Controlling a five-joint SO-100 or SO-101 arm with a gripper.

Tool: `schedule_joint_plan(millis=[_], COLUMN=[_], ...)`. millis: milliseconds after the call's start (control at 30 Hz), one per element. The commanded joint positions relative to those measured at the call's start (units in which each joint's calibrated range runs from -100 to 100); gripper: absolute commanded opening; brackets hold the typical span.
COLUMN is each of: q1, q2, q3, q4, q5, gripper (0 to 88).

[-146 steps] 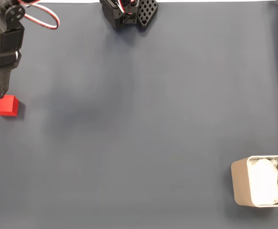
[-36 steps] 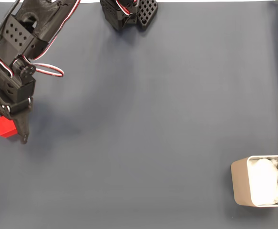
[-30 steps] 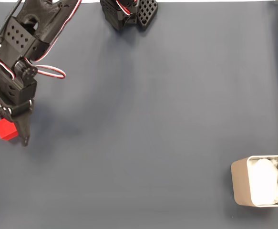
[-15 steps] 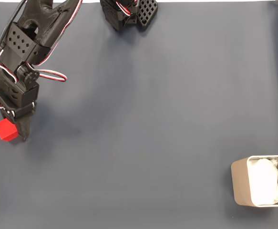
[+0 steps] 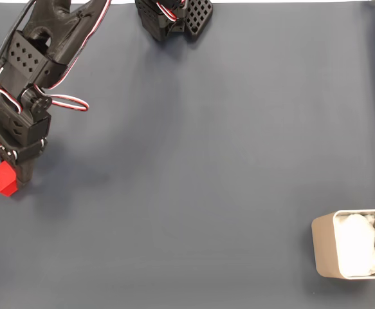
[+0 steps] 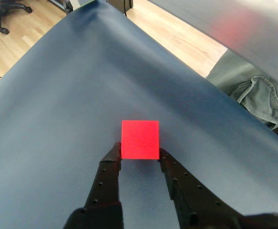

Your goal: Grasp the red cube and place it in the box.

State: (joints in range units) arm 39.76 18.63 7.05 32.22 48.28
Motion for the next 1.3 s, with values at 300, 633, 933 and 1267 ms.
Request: schedule_joint_plan(millis=[300,633,933,1267], q1=[-0.4,-0.9,-4.8,-14.3], q2=[0.0,-1.9,-9.2,-18.2], q3=[-3.5,-3.5,-4.2,-3.3], q4=[-0.8,-0.4,3.4,6.4], q5=[0.3,1.3,2.0,2.4], gripper=[3.7,3.4,3.2,3.2])
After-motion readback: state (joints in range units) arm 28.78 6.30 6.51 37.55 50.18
